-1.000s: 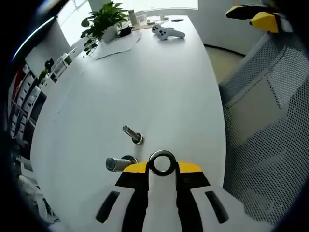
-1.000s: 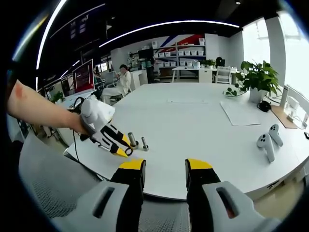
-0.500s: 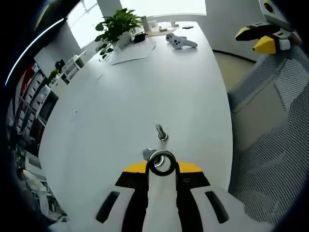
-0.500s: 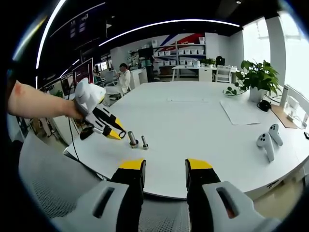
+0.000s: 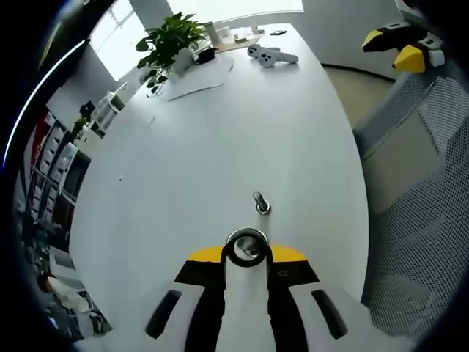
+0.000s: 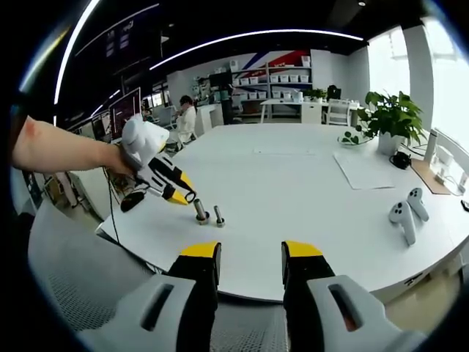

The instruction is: Place the washer onto the threaded stud by aligning its center hole with the stud, sliding it down to the base, and recovering from edge contact or off-axis alignment until the washer reaches the visible bottom stop.

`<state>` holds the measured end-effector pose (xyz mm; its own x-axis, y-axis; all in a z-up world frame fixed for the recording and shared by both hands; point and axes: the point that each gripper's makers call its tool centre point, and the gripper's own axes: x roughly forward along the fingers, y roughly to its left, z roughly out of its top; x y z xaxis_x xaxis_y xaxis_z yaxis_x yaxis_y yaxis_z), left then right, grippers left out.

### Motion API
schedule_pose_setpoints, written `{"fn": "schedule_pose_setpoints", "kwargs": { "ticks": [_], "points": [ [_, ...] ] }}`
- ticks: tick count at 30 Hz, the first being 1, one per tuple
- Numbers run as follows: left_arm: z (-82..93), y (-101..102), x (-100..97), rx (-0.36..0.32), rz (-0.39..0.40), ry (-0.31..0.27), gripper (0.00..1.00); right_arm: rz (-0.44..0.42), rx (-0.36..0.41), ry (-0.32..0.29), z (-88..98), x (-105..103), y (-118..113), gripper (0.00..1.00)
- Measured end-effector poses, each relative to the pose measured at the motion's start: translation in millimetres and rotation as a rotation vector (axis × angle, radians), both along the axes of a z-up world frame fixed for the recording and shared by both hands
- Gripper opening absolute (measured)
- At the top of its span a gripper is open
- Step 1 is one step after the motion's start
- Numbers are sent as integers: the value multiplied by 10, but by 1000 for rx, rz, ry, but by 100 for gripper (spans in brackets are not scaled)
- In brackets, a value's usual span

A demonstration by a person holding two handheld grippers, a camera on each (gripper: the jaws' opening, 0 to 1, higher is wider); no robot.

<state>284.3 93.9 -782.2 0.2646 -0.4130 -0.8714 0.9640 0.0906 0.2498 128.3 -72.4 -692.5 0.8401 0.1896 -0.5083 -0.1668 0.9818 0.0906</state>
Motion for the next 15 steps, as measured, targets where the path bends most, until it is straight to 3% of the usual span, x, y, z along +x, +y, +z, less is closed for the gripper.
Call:
{"fn": "schedule_pose_setpoints", "kwargs": {
  "ticks": [4,7,15],
  "points": [
    [-46,-8,63,33,-19,17,18,0,-1,3,-5,-2,0,36],
    [-87,-47,35,42,-22,70,18,-1,-3,6,-9,-5,-2,36],
    [-142,-107,31,94,-56,98,18,-1,-4,7,-10,-3,-5,36]
  ]
}}
